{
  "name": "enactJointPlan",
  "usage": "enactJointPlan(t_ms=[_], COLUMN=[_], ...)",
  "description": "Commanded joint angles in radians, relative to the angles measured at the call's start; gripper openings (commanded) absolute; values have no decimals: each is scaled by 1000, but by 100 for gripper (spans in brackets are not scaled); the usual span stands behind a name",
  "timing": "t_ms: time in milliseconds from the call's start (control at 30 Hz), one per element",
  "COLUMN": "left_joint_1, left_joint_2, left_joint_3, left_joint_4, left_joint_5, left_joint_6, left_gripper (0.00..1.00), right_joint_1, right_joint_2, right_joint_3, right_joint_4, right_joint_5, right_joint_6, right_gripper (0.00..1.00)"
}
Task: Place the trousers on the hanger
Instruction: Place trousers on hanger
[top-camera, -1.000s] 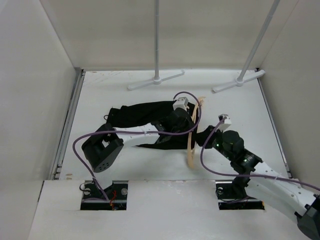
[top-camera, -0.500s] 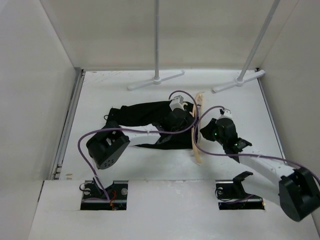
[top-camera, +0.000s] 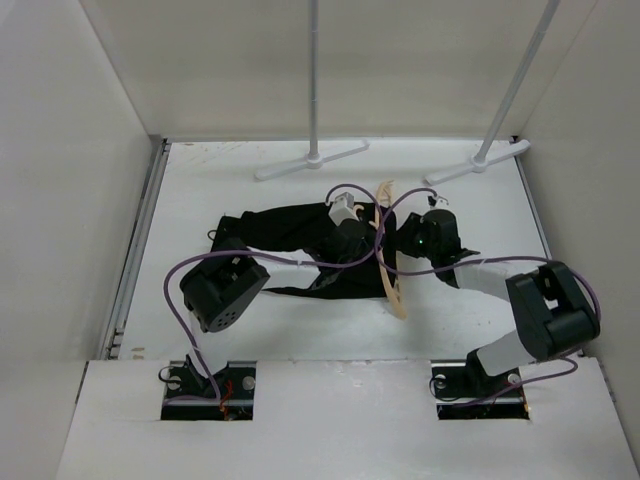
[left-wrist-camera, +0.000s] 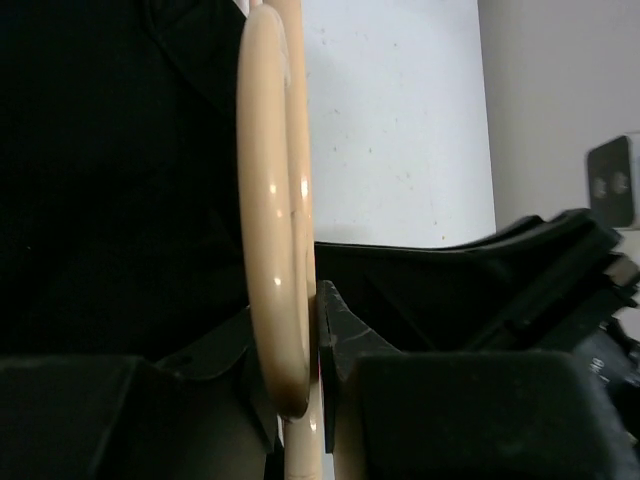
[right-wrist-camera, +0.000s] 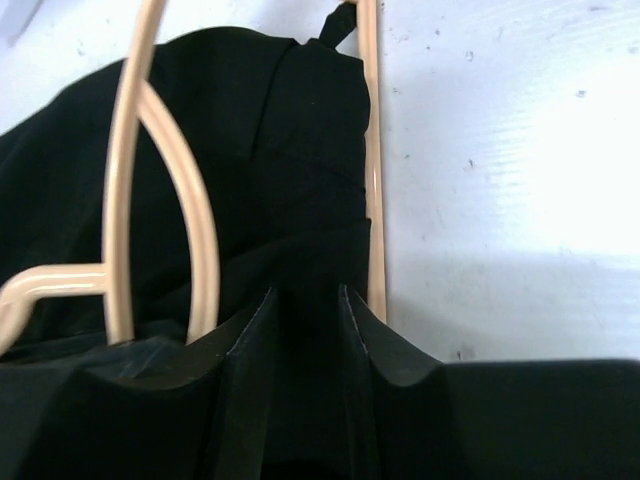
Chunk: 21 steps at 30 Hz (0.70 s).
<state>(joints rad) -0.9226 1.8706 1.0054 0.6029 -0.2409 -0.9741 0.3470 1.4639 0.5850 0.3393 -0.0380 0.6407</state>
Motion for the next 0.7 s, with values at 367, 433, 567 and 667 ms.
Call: enactJointPlan(t_ms=[367, 433, 567, 667], left_joint_1=[20, 18, 20, 20], left_joint_2=[22, 22, 24, 22], left_joint_3=[2, 1, 1, 1], left_joint_4=[74, 67, 66, 66], left_joint_5=[38, 38, 48, 48], left_joint_6=[-15, -17, -17, -18], left_gripper=[10, 10, 10, 10], right_joint_1=[5, 8, 8, 10], right_joint_2=[46, -16, -41, 48], right_joint_3=[47, 26, 32, 62], right_joint_4=[87, 73, 32, 21], right_joint_5=[47, 64, 76, 73], right_joint_6=[-41, -55, -73, -78], right_gripper=[49, 50, 53, 54])
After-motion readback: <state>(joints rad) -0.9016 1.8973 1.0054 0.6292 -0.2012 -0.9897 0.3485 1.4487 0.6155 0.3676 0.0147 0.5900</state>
